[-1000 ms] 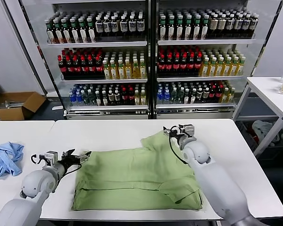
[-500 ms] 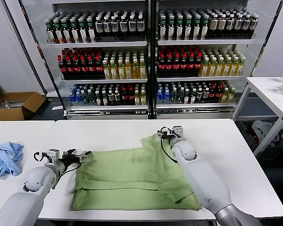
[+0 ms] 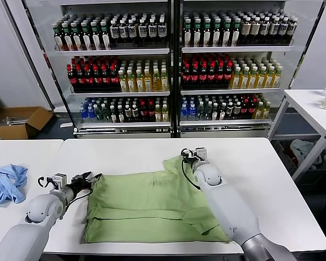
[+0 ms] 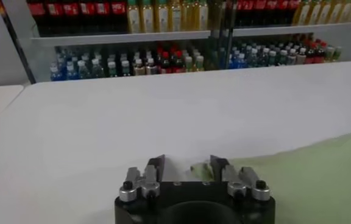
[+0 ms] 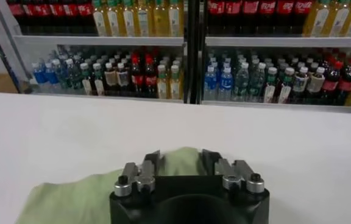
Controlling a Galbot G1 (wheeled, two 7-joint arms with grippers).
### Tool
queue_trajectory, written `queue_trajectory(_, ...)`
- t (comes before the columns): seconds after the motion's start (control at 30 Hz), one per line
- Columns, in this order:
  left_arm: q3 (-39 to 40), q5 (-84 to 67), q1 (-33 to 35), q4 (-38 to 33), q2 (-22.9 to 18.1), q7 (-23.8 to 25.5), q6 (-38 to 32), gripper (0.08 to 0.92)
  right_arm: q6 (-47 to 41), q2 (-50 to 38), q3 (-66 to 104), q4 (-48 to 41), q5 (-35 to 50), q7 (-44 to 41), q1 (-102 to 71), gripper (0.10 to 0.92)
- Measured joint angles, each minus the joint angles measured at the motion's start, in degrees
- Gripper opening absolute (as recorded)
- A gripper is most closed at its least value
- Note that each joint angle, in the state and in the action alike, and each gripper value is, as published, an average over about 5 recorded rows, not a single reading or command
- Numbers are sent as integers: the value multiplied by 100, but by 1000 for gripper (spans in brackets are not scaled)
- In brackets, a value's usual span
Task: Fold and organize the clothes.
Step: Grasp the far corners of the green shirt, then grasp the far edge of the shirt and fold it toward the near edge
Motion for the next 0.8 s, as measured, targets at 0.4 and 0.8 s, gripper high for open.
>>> queue_trajectory(0.4, -16, -46, 150, -79, -44, 74, -120, 123, 108, -77, -6, 145, 22, -61, -93, 108)
queue_trajectory(0.8, -200, -503, 458, -534, 186, -209, -478, 93, -124, -810, 189, 1923, 679, 185, -787, 106)
